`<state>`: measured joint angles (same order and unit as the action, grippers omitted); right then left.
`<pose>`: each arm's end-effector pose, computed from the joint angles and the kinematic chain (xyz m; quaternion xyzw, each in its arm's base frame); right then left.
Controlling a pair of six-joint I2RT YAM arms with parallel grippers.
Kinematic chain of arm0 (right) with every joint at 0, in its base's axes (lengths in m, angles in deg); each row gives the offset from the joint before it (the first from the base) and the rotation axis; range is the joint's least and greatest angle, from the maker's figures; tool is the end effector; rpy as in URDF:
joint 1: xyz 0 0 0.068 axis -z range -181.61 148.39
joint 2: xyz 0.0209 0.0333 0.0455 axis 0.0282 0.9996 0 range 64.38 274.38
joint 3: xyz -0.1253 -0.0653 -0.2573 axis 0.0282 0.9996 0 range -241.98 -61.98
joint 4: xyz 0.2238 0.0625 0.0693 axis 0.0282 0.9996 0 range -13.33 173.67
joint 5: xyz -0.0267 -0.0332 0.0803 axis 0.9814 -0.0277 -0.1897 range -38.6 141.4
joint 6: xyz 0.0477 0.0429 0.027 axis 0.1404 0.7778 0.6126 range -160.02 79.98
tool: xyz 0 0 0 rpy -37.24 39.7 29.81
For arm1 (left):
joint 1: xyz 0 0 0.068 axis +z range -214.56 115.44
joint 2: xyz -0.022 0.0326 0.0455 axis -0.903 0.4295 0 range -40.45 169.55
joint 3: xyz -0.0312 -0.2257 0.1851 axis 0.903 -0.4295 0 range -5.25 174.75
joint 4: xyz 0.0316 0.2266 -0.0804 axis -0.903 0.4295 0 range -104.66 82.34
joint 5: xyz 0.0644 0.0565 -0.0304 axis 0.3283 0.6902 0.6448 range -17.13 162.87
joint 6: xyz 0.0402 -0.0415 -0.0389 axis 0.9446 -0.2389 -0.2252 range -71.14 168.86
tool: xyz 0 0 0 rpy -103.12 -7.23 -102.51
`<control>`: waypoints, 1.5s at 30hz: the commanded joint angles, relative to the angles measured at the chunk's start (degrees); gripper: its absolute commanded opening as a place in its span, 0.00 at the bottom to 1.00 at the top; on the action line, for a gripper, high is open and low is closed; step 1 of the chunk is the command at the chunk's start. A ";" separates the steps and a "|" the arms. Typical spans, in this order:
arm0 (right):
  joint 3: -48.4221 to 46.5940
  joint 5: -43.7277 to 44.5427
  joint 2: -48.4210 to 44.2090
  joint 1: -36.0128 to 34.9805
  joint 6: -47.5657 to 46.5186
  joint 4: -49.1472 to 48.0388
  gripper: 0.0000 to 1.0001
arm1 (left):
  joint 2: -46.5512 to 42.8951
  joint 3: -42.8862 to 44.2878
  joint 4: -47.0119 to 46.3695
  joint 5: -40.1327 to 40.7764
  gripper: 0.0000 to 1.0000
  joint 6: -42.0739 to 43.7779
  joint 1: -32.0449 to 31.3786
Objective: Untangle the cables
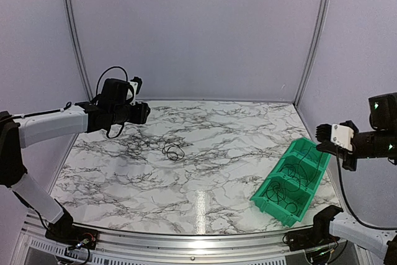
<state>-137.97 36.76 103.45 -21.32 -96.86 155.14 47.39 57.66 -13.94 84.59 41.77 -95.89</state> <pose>0.0313 0.0263 0.3909 -0.6013 0.6778 -0.0195 0.4227 0.3092 -0.1747 0.3025 0.1236 0.8346 -0.0927 0.5288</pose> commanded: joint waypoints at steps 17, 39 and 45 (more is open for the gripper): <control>23.51 -4.14 3.24 0.19 -1.78 -9.54 0.00 | -0.17 0.36 -0.13 -2.83 0.63 -1.49 0.13; 35.40 -2.22 27.69 -1.37 -2.76 -21.17 0.00 | 0.30 0.72 0.32 -6.67 0.63 -3.54 0.13; 32.50 -0.80 26.16 -2.38 -1.27 -19.16 0.12 | 0.38 0.79 0.45 -7.11 0.63 -3.84 0.13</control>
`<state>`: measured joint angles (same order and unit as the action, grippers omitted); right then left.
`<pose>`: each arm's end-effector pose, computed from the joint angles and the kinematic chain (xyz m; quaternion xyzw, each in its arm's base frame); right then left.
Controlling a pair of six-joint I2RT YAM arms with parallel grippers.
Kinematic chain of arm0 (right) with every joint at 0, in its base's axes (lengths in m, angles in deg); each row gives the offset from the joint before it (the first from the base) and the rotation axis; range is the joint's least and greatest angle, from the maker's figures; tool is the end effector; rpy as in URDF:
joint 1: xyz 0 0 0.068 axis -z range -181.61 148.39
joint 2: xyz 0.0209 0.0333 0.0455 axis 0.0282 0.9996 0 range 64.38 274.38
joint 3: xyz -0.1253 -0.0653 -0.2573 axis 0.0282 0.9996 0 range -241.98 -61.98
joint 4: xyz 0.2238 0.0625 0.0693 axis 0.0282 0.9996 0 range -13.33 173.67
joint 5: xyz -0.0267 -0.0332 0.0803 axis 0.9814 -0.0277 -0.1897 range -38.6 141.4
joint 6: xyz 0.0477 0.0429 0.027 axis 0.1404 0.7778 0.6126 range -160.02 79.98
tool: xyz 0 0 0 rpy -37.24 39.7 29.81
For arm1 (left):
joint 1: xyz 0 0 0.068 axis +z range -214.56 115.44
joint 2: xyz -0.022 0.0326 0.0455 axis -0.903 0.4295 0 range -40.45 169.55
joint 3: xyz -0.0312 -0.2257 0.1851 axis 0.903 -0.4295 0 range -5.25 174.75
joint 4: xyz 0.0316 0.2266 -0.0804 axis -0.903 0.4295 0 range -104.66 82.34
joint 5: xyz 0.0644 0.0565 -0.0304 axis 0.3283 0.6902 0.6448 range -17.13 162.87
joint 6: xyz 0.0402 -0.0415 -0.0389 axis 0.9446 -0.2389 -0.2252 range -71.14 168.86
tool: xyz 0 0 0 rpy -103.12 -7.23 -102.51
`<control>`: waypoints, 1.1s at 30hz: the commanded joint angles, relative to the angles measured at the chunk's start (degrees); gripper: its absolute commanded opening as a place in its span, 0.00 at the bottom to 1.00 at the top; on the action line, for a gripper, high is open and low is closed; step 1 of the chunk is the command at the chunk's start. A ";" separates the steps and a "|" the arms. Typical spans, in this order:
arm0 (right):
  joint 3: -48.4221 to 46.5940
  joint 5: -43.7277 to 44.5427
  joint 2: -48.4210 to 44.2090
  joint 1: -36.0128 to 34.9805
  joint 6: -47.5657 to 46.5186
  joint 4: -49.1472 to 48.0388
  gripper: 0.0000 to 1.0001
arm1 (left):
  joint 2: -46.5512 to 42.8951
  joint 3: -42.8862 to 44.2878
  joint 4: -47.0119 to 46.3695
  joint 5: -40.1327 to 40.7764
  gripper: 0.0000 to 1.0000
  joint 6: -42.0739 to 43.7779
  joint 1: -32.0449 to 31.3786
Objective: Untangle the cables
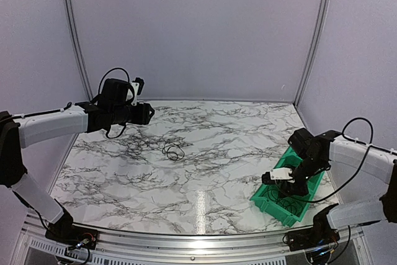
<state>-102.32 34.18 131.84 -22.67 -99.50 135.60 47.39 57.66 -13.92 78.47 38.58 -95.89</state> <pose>0.1309 0.0682 0.2003 -0.6426 0.7507 0.1301 0.0813 0.3067 -0.1802 0.3020 0.1288 0.8360 -0.1502 0.5119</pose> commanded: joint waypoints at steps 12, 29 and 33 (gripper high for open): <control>-17.65 2.62 -3.70 -1.24 -2.59 8.66 0.58 | 6.30 2.88 4.56 -5.26 0.64 -0.01 0.13; -32.03 -12.23 21.37 -5.14 10.31 -18.42 0.54 | 23.25 12.35 14.82 -20.79 0.52 -0.98 -0.05; -33.37 -13.25 24.88 -6.09 11.01 -20.76 0.54 | 26.23 13.27 14.82 -21.20 0.42 -1.51 0.00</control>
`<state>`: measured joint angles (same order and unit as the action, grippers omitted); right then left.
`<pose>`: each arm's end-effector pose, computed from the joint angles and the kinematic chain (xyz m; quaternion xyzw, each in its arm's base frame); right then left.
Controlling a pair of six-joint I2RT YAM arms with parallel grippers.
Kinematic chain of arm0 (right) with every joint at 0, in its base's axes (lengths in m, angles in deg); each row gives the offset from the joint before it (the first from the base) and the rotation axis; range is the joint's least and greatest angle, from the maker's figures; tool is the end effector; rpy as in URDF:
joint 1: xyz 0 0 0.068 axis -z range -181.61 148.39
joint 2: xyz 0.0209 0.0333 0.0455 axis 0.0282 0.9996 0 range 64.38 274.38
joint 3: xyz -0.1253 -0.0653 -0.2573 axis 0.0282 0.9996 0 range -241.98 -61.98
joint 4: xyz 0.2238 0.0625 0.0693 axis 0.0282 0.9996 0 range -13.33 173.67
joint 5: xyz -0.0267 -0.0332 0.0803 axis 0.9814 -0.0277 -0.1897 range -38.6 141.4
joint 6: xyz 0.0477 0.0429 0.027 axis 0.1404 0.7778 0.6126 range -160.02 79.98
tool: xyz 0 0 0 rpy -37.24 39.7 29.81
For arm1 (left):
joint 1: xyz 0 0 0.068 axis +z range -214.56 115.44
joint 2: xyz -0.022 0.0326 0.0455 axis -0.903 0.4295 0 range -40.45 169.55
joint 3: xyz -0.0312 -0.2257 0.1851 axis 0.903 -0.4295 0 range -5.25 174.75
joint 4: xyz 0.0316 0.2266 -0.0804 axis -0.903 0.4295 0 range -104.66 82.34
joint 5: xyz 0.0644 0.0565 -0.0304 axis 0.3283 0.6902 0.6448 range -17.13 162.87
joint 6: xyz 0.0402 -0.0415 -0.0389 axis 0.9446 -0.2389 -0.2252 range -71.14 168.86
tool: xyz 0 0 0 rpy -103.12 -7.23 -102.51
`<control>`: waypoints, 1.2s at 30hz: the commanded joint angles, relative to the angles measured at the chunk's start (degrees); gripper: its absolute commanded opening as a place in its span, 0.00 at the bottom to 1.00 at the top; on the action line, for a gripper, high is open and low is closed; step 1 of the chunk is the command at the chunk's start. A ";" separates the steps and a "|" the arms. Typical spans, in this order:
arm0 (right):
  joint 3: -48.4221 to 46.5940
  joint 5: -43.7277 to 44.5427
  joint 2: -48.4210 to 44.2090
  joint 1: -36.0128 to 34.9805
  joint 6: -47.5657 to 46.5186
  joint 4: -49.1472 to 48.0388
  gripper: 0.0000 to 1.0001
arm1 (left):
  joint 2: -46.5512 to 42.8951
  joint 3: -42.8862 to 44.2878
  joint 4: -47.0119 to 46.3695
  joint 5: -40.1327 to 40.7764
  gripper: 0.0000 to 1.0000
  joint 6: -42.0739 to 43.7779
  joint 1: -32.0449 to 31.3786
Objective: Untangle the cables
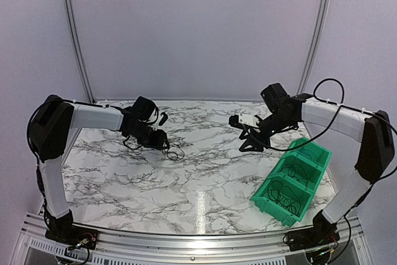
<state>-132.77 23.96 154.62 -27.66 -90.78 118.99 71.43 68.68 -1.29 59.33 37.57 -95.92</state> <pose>0.2686 0.1602 0.2712 -0.6306 0.7024 0.1740 0.2805 0.3527 -0.2304 0.1869 0.2017 0.9158 -0.2232 0.2660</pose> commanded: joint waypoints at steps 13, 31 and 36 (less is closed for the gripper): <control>-16.48 -8.46 12.57 -4.71 18.38 -13.27 0.52 | -12.62 -8.27 -15.08 -2.78 0.00 0.95 -0.82; -28.29 -15.12 23.80 -11.60 34.05 -16.18 0.62 | -25.97 -11.92 -16.93 -1.58 0.00 3.16 -6.78; -28.95 -17.10 25.75 -11.65 36.72 -15.33 0.61 | -26.70 -12.52 -17.13 -0.35 0.00 3.17 -6.97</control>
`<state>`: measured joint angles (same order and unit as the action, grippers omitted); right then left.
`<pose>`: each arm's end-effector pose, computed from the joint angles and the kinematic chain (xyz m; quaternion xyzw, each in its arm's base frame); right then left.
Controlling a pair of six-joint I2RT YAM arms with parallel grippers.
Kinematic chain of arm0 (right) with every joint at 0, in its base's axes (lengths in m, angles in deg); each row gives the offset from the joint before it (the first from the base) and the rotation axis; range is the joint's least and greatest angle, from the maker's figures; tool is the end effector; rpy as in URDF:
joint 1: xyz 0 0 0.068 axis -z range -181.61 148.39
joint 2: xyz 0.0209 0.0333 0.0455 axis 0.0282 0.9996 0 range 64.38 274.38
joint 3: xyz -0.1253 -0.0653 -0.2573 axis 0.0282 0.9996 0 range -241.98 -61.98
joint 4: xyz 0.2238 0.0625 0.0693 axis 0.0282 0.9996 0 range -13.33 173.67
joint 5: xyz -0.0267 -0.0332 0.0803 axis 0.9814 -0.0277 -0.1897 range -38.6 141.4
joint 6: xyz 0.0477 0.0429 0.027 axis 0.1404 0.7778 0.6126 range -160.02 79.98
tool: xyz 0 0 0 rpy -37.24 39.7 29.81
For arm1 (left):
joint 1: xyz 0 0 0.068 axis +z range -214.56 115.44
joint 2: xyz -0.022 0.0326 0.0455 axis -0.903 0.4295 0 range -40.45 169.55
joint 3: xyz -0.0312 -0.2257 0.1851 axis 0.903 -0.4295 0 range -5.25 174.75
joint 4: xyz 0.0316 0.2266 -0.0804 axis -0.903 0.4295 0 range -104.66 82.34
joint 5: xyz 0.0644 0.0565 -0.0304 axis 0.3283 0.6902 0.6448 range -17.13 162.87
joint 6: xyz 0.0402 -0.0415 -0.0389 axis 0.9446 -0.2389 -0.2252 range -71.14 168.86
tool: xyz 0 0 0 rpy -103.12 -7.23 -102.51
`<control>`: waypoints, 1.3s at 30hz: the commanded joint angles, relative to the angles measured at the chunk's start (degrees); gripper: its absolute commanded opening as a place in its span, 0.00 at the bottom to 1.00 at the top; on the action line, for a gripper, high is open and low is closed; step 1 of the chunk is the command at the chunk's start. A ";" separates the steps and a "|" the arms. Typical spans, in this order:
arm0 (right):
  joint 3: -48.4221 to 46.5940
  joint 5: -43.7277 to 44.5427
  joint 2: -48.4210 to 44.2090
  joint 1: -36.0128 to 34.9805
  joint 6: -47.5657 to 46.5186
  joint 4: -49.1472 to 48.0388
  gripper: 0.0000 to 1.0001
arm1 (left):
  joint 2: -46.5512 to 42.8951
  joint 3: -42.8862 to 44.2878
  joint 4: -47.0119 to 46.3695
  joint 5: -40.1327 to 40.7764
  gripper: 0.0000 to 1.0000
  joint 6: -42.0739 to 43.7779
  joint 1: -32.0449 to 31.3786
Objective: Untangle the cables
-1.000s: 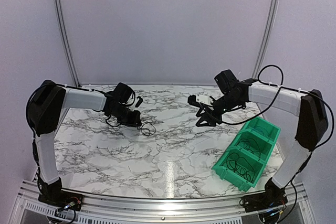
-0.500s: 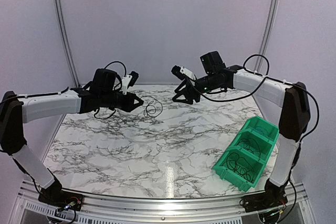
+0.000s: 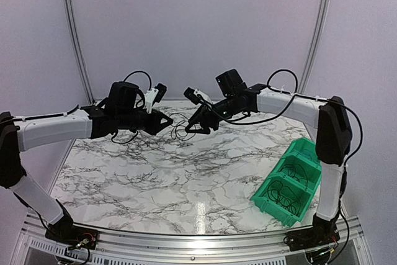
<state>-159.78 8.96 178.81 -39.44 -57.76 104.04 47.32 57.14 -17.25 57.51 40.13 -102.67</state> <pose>0.3350 0.3083 0.2861 -0.5251 0.6933 0.3916 0.3005 0.2710 -0.2316 0.3069 0.2808 0.7796 -0.3201 0.4592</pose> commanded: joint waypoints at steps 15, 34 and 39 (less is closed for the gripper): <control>2.85 8.25 -3.21 4.07 1.87 -1.01 0.00 | -5.84 -1.28 5.50 23.24 0.00 3.22 -0.08; 1.59 1.95 -5.14 5.07 0.78 4.59 0.00 | -6.01 -4.49 4.31 35.38 0.43 -2.37 0.25; -0.28 1.30 -3.29 4.69 2.91 4.34 0.00 | -10.75 -13.24 -11.04 19.62 0.51 -5.29 -0.97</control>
<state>-156.90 11.78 173.81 -34.11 -57.30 107.63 40.65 48.87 -16.87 88.72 38.49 -102.54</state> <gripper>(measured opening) 0.021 0.485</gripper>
